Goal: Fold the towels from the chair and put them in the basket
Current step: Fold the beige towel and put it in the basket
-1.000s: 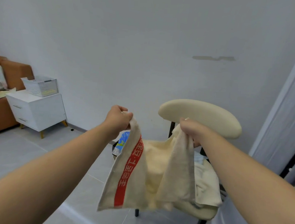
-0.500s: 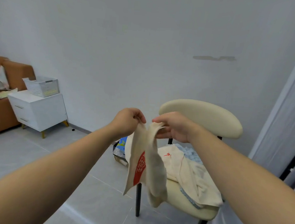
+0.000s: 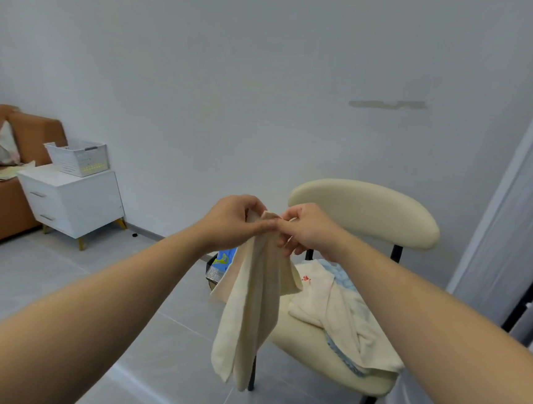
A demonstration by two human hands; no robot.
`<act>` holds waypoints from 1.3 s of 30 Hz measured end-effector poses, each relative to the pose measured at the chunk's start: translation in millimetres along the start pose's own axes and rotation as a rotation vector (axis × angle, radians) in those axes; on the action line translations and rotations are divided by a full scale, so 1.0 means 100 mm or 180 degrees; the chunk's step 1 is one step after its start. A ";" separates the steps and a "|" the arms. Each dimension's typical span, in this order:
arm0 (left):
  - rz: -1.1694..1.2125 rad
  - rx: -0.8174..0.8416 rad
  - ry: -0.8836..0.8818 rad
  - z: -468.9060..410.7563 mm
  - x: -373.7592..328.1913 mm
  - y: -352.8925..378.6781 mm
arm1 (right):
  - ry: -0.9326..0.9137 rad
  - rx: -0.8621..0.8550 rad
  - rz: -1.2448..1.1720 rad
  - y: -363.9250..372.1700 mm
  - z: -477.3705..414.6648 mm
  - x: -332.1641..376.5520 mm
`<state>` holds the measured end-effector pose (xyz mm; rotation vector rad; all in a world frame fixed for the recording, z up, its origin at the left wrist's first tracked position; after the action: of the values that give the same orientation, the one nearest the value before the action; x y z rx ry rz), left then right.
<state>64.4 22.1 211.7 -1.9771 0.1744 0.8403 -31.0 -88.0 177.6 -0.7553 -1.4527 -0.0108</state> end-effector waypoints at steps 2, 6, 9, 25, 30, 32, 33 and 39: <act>0.0130 -0.0051 0.0028 -0.02 0.02 -0.04 | -0.0030 -0.0092 0.0150 -0.04 0.00 -0.03; 0.0073 -0.0197 0.0047 -0.04 0.03 -0.12 | 0.0236 0.0472 0.0825 0.09 0.03 -0.28; -0.0034 -0.0289 0.0006 -0.06 0.06 -0.20 | 0.0555 0.0864 0.1195 0.18 0.11 -0.56; -0.0447 -0.0792 -0.0257 -0.14 0.55 -0.71 | 0.1456 0.1590 0.2506 0.17 0.39 -1.42; -0.0613 -0.0998 -0.0810 -0.08 1.06 -0.94 | 0.0490 0.0569 0.2709 -0.33 0.08 -0.78; -0.0510 -0.1052 -0.1044 0.00 1.23 -1.00 | 0.0264 0.0108 0.2360 -0.58 0.02 -0.52; -0.0433 -0.1047 -0.1151 0.03 1.30 -1.01 | 0.0159 -0.0058 0.2105 -0.67 0.00 -0.39; 0.0450 -0.0798 -0.1588 0.14 1.44 -0.87 | -0.0536 -0.0628 0.1250 -0.93 -0.02 0.14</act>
<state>204.5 111.1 179.6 -1.9289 -0.0888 1.4776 -67.7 -154.7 232.4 -1.2182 -1.4526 0.2179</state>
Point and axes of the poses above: each hand's wrist, its own z-axis away from the middle knuckle, its own y-axis out of the palm, x = y × z, the point moved 9 cm from there along -z, towards the middle knuckle, and after that the axes turned 2 degrees about -y, right-handed, at the moved point
